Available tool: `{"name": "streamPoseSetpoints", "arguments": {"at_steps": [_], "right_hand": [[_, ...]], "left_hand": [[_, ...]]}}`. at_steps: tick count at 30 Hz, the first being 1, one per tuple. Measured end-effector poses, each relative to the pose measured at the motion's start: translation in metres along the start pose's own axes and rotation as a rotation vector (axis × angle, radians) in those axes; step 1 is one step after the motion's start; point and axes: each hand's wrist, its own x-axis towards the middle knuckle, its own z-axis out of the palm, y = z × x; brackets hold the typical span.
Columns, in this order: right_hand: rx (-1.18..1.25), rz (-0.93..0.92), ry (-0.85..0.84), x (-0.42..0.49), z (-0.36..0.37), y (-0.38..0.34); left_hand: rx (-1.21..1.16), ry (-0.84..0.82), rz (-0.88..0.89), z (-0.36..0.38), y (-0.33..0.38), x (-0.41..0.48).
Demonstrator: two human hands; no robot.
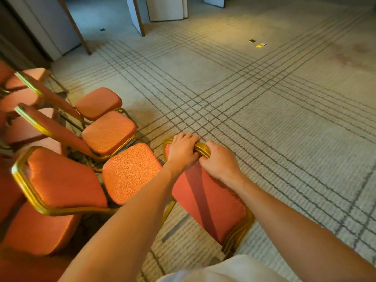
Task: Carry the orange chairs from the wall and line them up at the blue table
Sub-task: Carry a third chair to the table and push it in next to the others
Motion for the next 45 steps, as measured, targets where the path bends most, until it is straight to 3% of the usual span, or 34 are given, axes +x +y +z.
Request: {"name": "streamPoseSetpoints", "arguments": {"at_steps": [8,17,27,37,45], "right_hand": [[-0.12,-0.203,0.007,0.016,0.004,0.004],[-0.155,-0.203,0.054,0.02,-0.006,0.036],[-0.307,-0.257,0.122,0.012,-0.025,0.073],[-0.337,-0.013,0.1,0.02,-0.042,0.096],[-0.309,0.372,0.243,0.054,-0.049,0.121]], "left_hand": [[0.026,-0.045,-0.111,-0.003,-0.012,0.002],[0.005,-0.047,-0.13,0.006,0.016,0.018],[-0.023,-0.092,-0.035,0.017,0.042,0.028],[0.006,-0.236,0.24,0.03,0.052,0.073],[-0.03,-0.261,0.293,0.041,0.069,0.132]]}}
